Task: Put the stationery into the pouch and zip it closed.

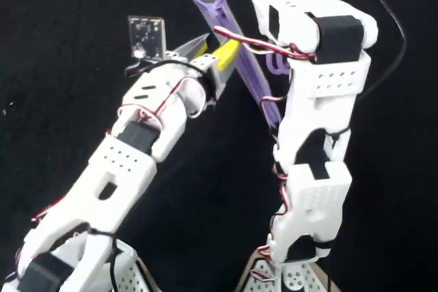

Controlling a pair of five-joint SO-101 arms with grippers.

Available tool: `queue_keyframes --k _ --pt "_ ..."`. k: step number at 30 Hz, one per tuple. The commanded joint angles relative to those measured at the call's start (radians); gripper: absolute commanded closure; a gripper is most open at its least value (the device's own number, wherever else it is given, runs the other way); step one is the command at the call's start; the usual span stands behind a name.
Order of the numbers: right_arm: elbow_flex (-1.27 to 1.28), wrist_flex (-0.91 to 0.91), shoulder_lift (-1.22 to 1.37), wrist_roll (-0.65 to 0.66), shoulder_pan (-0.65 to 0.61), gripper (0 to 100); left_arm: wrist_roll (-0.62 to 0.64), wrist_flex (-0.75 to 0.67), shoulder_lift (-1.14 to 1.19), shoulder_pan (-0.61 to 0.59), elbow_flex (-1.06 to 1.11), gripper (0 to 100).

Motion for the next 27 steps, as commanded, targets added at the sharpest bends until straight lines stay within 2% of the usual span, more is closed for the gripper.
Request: queue_keyframes --k 1,17,27 --pt "-0.025 0.026 -0.002 0.008 0.017 98.7 -0.009 -0.023 -0.005 0.035 -0.079 80" --pt "-0.021 0.034 -0.012 0.006 -0.002 98.7 -0.009 -0.026 -0.005 -0.021 -0.139 80" --pt "-0.019 0.034 -0.012 0.006 -0.029 98.7 -0.009 -0.020 0.204 -0.045 -0.292 80"
